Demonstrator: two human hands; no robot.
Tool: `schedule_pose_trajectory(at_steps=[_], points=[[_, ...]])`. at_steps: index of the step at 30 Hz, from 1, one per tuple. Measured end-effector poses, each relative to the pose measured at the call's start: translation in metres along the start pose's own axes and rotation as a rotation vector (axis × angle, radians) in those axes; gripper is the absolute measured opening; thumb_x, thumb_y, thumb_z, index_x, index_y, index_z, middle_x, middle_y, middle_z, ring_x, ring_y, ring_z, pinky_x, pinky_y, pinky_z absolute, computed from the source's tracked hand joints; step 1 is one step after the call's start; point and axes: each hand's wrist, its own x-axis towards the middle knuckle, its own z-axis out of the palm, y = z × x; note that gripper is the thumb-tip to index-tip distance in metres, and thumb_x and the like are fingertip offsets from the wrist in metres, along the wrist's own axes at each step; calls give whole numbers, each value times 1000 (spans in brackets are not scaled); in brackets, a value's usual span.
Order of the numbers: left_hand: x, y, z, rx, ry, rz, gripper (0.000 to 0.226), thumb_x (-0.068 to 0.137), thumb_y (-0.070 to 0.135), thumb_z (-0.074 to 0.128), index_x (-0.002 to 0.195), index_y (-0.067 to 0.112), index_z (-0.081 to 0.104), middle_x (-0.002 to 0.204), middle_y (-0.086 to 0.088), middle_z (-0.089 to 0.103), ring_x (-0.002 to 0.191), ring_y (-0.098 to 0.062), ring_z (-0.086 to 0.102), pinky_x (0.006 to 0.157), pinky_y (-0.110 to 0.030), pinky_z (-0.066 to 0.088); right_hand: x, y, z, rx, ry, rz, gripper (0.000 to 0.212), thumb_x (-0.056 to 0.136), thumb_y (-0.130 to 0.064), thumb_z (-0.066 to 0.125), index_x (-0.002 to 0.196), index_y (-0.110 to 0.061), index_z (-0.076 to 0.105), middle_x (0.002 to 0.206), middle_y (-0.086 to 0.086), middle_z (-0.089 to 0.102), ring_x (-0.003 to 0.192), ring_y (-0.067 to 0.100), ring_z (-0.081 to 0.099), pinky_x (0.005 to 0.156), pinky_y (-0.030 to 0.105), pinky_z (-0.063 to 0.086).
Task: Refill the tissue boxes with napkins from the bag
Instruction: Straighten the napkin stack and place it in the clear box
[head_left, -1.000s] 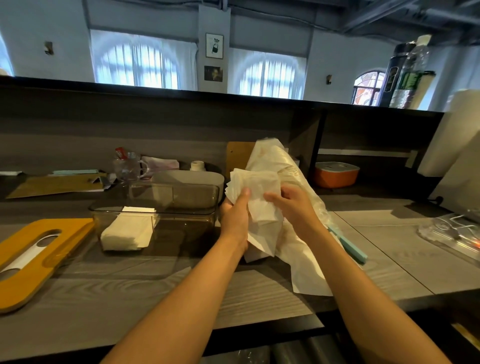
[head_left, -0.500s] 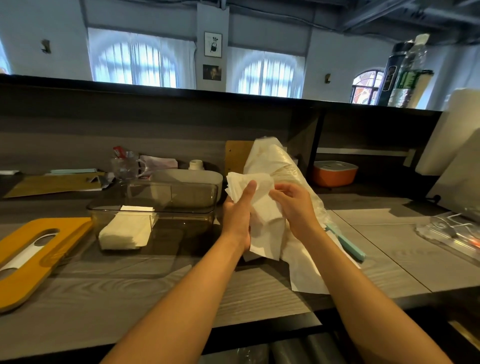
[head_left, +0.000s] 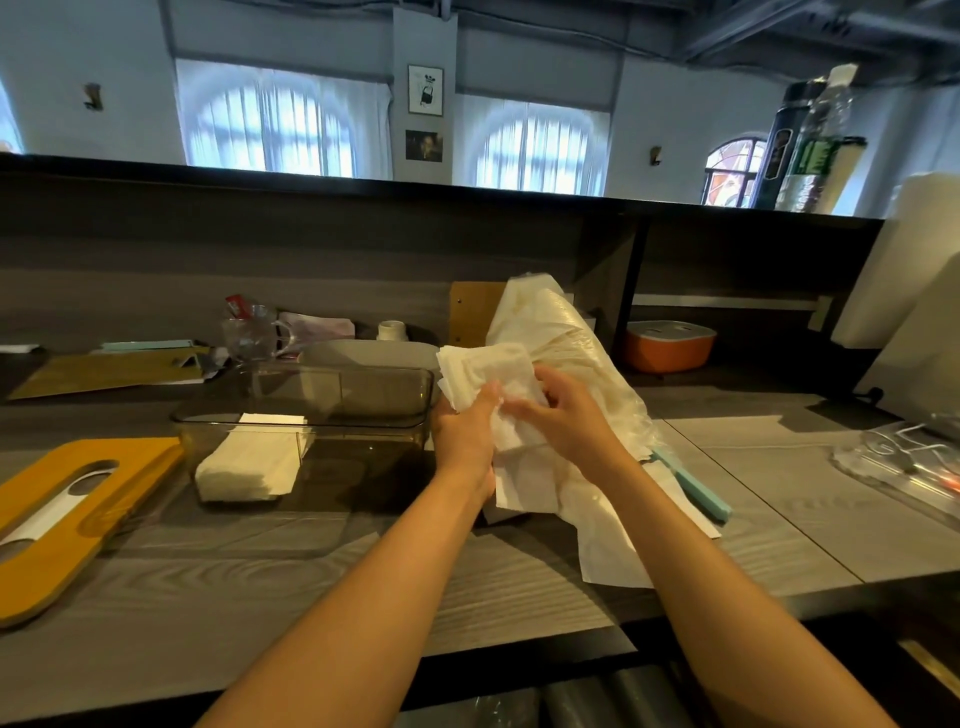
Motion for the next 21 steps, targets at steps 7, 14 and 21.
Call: schedule_pose_trajectory(at_steps=[7,14,21], points=[[1,-1,5,-48,-38,-26,40,97,55,50,123,24,49,116,-5,64,105,-25,64,93,-51,55,1,-2,-11,141,78,65,11,88,-19,70,78,-19,68,75,-3,67,69,4,62,65,18,48],[3,0,5,-72,-35,24,38,100,49,48,127,22,45,114,-3,62,103,-23,64,91,-47,55,2,-1,-16,188,49,246,19,86,-26,73,87,-8,74,89,11,69,81,18,63,75,32,51],[7,2,2,-174,-16,-43,40,100,41,54,131,17,49,110,-7,66,94,-25,67,73,-38,57,6,-3,-31,428,222,365,7,91,-23,68,84,-22,66,100,2,65,100,23,61,88,41,54]])
